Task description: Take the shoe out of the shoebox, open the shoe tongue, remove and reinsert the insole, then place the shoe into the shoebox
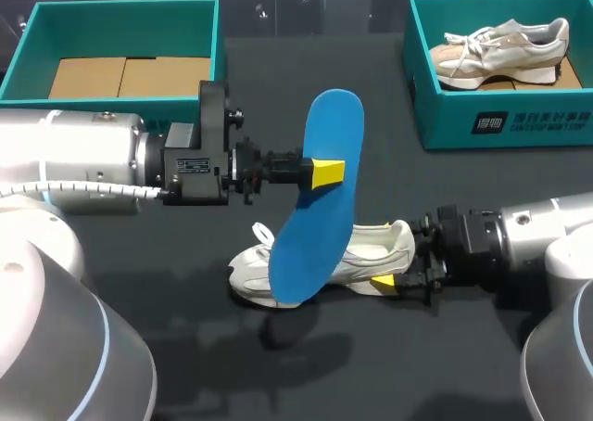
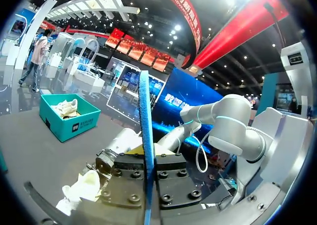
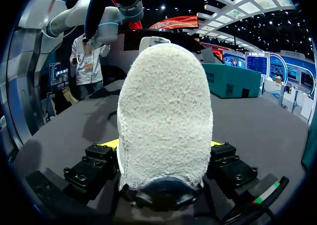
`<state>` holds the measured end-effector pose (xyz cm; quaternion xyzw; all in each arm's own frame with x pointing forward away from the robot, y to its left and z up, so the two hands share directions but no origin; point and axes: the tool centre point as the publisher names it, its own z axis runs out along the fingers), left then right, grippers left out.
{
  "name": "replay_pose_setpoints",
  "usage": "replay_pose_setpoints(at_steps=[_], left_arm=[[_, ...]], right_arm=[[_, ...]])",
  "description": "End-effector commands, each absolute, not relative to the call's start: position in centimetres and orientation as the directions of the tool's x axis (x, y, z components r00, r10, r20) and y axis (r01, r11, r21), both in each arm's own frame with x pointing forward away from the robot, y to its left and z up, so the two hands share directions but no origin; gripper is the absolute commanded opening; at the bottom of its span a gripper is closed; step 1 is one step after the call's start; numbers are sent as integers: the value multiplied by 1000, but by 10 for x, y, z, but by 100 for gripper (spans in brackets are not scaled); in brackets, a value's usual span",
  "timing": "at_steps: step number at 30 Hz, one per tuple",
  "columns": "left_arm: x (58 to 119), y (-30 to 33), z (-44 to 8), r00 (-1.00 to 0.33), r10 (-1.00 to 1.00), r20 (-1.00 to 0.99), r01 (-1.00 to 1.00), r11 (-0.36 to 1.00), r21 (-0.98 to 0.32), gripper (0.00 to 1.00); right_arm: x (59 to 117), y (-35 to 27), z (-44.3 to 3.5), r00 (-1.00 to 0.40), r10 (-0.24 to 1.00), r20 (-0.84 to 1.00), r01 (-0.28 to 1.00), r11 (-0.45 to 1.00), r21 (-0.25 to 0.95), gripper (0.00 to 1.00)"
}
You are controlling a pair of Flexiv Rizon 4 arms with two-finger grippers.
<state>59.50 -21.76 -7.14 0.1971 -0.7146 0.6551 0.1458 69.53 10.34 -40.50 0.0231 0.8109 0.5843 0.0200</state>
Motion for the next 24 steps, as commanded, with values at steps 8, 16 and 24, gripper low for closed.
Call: replay_pose_setpoints(at_steps=[8, 16, 24], left_arm=[[584, -205, -76, -878, -95, 468, -474, 44, -880, 0], [584, -205, -76, -878, -95, 468, -474, 44, -880, 0], [584, -205, -76, -878, -95, 468, -474, 44, -880, 0]], right_arm=[[696, 100, -407, -997, 68, 21, 43, 340, 939, 91], [691, 75, -403, -994, 90, 59, 93, 435, 896, 100], [679, 40, -391, -987, 99, 124, 158, 658, 736, 100]])
